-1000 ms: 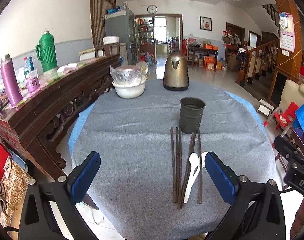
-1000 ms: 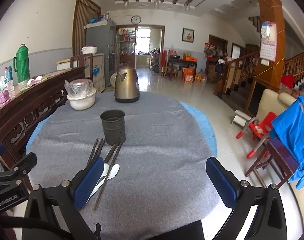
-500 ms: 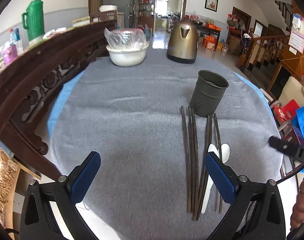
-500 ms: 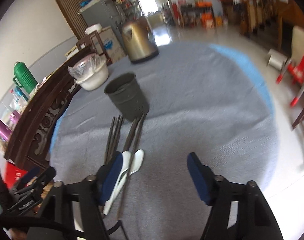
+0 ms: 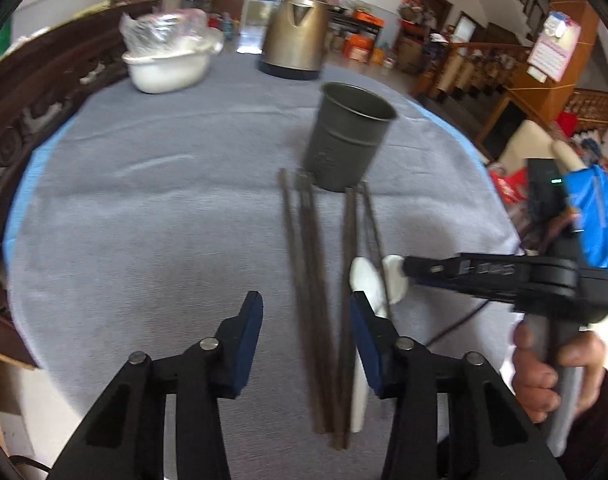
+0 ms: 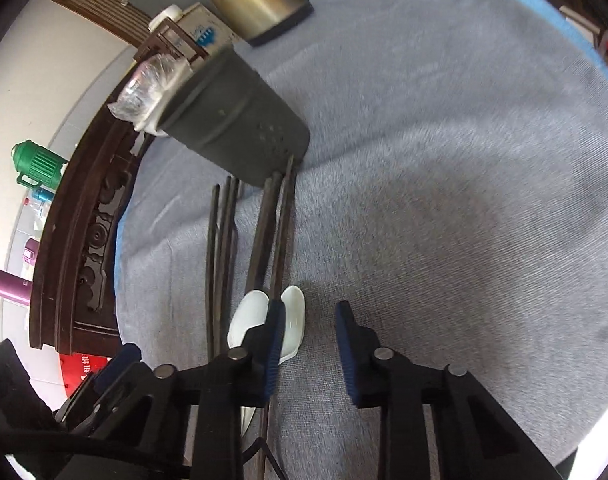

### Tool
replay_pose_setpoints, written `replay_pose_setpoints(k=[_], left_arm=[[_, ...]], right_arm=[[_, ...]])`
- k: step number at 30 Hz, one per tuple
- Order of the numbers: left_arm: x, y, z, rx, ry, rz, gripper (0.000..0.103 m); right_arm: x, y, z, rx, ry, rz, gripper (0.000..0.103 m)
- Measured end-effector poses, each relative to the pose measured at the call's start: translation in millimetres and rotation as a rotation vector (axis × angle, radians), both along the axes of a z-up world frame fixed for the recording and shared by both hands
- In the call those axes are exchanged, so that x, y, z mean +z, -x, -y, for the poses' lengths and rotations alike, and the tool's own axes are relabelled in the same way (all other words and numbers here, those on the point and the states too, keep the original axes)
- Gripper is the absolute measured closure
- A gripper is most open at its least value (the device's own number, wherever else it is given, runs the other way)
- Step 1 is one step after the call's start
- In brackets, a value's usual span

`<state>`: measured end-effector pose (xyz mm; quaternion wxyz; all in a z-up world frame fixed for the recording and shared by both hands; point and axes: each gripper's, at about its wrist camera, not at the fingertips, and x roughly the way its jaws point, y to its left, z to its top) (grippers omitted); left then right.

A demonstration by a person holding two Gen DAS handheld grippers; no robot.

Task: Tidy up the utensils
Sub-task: 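Grasp a white spoon with the left gripper while the right gripper grasps the other spoon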

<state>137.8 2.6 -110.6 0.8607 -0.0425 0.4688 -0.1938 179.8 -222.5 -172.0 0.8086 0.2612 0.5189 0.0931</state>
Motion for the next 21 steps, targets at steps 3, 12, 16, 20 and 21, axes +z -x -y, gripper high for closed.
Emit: replay_pose_setpoints(k=[3,12,16,20,21], left_arm=[[-3,-7,9,-0.049,0.025,-0.027,0.057],[-25,-34,33,-0.152,0.051,-0.137,0.072],[-31,-38,45,-0.184,0.042,-0.162,0.082],[-34,-39,56,-0.212,0.011,-0.164,0.084],[-37,-42,57,-0.207,0.0,-0.168,0.084]], right_arm=[[-5,-3,3,-0.008,-0.022,-0.004,0.08],[-10,-14,-4,0.04,-0.042,0.004,0.099],[-7,-11,-3,0.04,-0.013,0.039,0.1],[-4,-7,9,0.012,0.002,0.066,0.1],[-2,-6,14,0.0,0.01,0.075,0.1]])
